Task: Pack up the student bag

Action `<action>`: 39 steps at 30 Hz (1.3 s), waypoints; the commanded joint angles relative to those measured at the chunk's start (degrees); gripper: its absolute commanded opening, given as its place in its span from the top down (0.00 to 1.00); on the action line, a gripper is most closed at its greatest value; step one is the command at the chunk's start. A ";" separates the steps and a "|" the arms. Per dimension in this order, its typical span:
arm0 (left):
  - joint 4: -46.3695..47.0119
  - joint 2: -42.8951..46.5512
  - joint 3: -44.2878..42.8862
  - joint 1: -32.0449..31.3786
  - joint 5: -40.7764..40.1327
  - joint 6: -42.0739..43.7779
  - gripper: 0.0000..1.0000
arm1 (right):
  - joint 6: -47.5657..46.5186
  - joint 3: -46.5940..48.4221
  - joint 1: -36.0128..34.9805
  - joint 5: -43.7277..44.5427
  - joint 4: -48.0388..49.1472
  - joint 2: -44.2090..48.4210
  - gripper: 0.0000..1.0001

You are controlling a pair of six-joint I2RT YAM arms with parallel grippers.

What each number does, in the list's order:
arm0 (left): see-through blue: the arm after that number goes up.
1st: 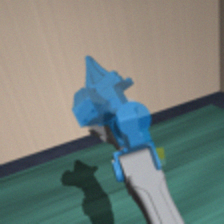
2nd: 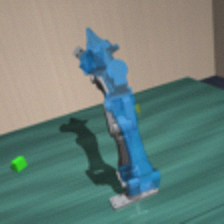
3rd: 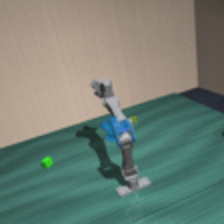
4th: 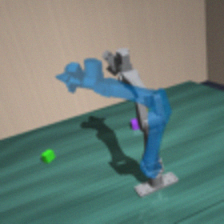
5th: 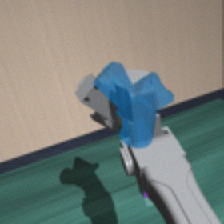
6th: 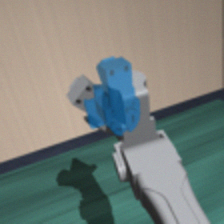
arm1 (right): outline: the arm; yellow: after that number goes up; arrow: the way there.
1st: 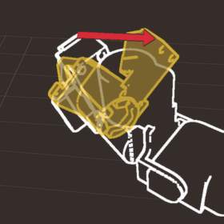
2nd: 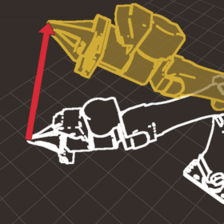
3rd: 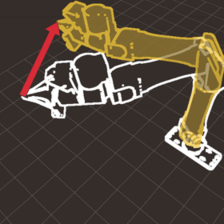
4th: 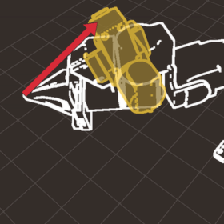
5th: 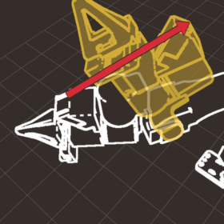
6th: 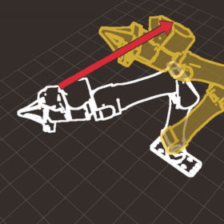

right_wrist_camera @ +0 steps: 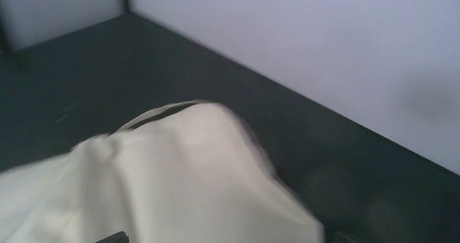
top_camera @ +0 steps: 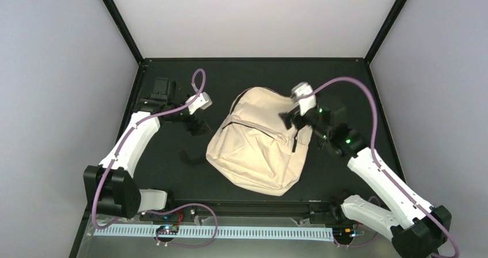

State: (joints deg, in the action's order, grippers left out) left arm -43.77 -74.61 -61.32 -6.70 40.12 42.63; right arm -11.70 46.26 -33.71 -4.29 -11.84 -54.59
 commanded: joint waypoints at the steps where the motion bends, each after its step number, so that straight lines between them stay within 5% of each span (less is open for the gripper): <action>1: -2.94 -1.33 1.72 0.34 -1.90 -0.56 0.02 | 18.21 7.13 6.92 11.17 -13.84 -3.73 0.00; 12: 7.83 -5.80 4.75 0.72 -5.52 -8.23 0.03 | 24.45 -0.78 13.25 7.26 -8.49 -12.38 0.00; 18: 11.16 -11.57 1.79 7.98 -5.26 -14.67 0.04 | 24.20 -2.39 20.79 0.62 -4.62 -17.34 0.00; 26: 20.86 -10.26 3.24 18.92 -11.36 -21.78 0.01 | 23.96 -2.18 31.21 -7.28 1.07 0.19 0.00; 30: 34.08 -6.62 9.68 19.98 -13.61 -27.08 0.01 | 26.12 -6.24 38.25 2.01 8.08 1.84 0.00; 35: 48.38 -3.87 17.84 19.47 -13.19 -34.01 0.01 | 30.65 -12.78 38.65 18.53 16.34 -2.05 0.00; 39: 60.41 -1.11 25.32 17.92 -17.38 -38.12 0.01 | 33.06 -20.48 38.57 22.00 28.58 -4.06 0.00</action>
State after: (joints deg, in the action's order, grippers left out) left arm 0.08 -78.52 -41.28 12.51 26.94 11.14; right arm 17.37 31.38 4.64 8.54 3.20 -57.58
